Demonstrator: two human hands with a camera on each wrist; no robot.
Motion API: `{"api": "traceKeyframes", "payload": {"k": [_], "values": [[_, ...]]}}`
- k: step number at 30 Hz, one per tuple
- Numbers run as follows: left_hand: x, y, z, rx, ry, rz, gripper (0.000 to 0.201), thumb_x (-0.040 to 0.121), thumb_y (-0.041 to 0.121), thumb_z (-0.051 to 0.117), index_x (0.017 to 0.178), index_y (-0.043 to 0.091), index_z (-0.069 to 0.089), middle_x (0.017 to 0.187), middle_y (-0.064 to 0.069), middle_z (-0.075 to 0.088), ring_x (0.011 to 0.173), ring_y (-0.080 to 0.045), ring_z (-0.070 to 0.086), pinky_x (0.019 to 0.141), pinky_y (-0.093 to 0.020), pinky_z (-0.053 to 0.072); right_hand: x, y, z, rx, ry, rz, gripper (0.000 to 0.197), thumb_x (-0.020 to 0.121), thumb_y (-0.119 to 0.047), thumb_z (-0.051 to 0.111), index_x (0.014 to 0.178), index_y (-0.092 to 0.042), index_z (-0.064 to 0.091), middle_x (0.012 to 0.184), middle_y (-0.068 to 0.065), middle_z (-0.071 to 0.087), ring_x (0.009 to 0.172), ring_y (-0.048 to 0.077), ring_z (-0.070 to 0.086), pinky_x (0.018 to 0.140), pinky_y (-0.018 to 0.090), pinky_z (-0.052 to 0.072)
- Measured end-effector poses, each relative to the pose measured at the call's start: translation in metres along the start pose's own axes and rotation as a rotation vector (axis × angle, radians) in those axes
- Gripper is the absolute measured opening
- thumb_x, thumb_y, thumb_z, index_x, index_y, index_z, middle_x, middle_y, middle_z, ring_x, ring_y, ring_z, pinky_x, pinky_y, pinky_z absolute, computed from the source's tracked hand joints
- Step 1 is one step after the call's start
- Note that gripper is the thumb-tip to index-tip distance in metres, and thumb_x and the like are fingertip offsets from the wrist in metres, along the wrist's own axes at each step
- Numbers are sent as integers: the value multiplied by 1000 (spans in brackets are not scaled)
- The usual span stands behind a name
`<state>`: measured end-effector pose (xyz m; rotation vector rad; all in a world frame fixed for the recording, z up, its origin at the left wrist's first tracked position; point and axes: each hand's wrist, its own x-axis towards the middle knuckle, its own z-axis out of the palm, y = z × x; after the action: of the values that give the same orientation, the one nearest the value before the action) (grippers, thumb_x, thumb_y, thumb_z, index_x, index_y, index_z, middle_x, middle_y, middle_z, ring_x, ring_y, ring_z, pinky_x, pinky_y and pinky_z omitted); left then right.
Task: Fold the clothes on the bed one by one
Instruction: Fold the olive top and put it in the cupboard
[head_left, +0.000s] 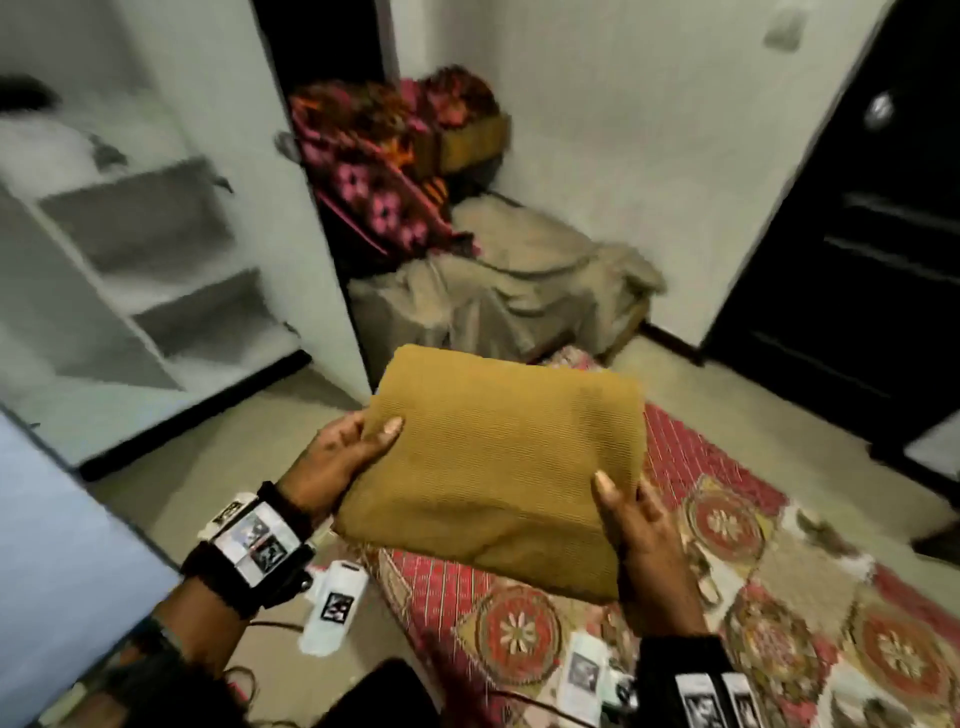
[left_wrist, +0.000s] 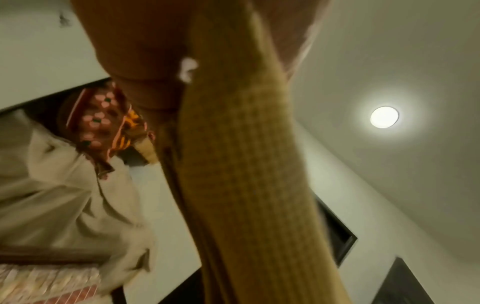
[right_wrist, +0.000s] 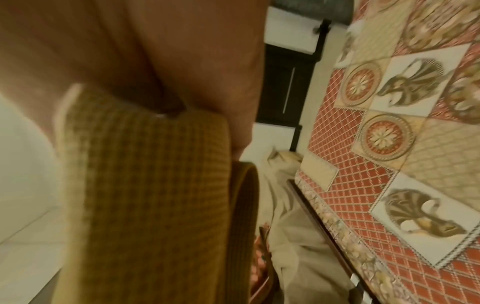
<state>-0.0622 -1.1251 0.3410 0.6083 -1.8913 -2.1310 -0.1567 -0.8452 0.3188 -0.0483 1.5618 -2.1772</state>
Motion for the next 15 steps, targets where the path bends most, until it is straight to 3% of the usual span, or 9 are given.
{"api": "traceKeyframes", "payload": {"k": [2, 3, 6, 9, 12, 13, 15], "values": [[-14, 28, -23, -35, 71, 84, 21, 87, 23, 62, 103, 10, 66, 95, 4, 77, 80, -7, 73, 67, -18, 56, 9, -25, 40, -41, -88, -32, 34, 92, -23, 62, 126, -20, 64, 118, 3, 74, 107, 25, 72, 89, 49, 57], [-19, 38, -32, -43, 112, 119, 24, 89, 27, 62, 105, 9, 65, 93, 5, 77, 80, -8, 73, 67, -18, 56, 14, -34, 58, -43, -129, -23, 32, 93, -23, 61, 125, -21, 64, 118, 2, 75, 106, 24, 72, 87, 47, 59], [-32, 49, -66, -86, 268, 165, 60, 75, 59, 75, 113, 13, 68, 108, -6, 75, 92, -21, 73, 72, -29, 59, 32, -47, 107, -93, -188, 44, 41, 94, -33, 62, 132, -20, 62, 120, 5, 74, 107, 29, 72, 89, 55, 59], [-45, 43, -102, -164, 370, 157, 74, 69, 65, 78, 117, 10, 68, 114, -15, 72, 96, -30, 72, 77, -37, 61, 48, -46, 143, -138, -290, 136, 51, 82, -41, 72, 128, -21, 66, 119, 6, 74, 107, 34, 71, 93, 64, 53], [-54, 33, -134, -218, 452, 137, 92, 46, 72, 85, 111, 8, 69, 105, -15, 75, 89, -27, 73, 70, -33, 61, 65, -33, 169, -218, -417, 172, 50, 73, -25, 78, 122, -17, 67, 107, 3, 78, 95, 29, 74, 81, 51, 61], [-55, 31, -146, -215, 472, 126, 87, 50, 70, 85, 109, 9, 70, 103, -14, 75, 86, -25, 74, 67, -30, 60, 68, -28, 180, -240, -450, 177, 57, 69, -24, 84, 122, -16, 66, 106, 4, 78, 93, 29, 75, 76, 47, 62], [-52, 28, -172, -237, 519, 101, 49, 81, 51, 70, 107, 10, 70, 104, -18, 74, 81, -22, 75, 64, -27, 59, 81, -15, 206, -270, -509, 189, 83, 50, -37, 100, 123, -17, 65, 110, 6, 77, 97, 29, 75, 79, 47, 61]]}}
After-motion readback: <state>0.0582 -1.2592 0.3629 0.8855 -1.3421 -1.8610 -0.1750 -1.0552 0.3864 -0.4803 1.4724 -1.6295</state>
